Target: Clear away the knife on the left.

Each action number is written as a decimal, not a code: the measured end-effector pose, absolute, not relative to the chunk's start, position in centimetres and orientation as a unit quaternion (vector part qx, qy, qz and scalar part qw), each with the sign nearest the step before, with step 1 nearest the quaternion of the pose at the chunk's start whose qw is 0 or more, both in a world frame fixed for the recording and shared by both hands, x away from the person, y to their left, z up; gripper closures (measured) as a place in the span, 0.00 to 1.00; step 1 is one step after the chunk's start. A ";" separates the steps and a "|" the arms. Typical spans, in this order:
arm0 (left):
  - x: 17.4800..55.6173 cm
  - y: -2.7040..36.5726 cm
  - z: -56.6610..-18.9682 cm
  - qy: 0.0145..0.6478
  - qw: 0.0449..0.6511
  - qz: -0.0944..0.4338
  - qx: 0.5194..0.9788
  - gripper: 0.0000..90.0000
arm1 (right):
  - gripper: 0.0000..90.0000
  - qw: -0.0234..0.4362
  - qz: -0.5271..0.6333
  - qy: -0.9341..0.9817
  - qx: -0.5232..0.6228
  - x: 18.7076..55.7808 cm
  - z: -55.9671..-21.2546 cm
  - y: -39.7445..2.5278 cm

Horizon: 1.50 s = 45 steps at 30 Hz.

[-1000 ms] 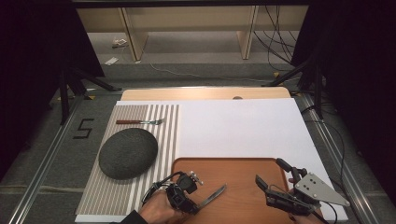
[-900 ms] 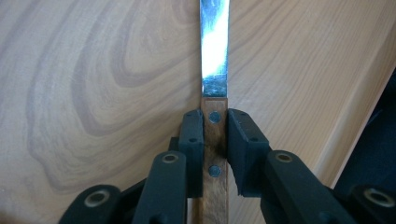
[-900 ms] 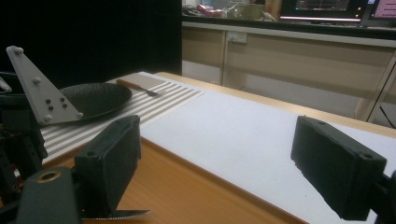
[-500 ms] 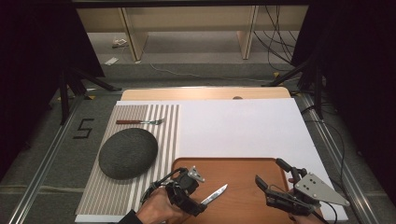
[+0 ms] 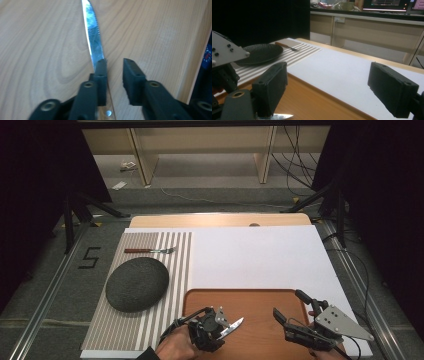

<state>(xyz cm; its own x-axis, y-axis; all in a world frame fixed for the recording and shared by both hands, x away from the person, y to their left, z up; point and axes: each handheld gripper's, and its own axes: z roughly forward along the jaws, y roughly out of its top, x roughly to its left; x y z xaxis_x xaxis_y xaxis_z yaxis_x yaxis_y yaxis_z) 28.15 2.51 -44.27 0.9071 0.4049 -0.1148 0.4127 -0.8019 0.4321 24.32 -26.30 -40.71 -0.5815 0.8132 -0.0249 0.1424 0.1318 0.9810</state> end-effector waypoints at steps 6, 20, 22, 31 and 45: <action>28.4 2.2 -44.8 0.216 0.222 -0.011 0.951 0.99 | 0.19 0.299 0.561 0.690 0.346 24.3 -40.7 -26.3; 28.7 2.3 -45.6 0.237 0.206 -0.019 0.949 0.99 | 0.19 0.299 0.561 0.690 0.346 24.3 -40.7 -26.3; 28.8 2.4 -45.5 0.241 0.207 -0.018 0.948 0.99 | 0.19 0.299 0.561 0.691 0.346 24.3 -40.7 -26.3; 29.6 3.4 -45.5 0.254 0.193 -0.019 0.947 0.99 | 0.19 0.298 0.560 0.691 0.346 24.3 -40.7 -26.3; 30.2 4.9 -45.4 0.269 0.179 -0.028 0.946 0.99 | 0.19 0.299 0.560 0.691 0.346 24.3 -40.7 -26.3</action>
<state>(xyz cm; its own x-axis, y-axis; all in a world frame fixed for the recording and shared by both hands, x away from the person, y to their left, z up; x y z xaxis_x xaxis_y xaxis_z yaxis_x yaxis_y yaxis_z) 30.18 4.92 -45.40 0.8537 0.4991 -0.1484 0.5188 -0.7912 0.3237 24.30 -26.29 -40.71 -0.5817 0.8130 -0.0257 0.1431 0.1333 0.9807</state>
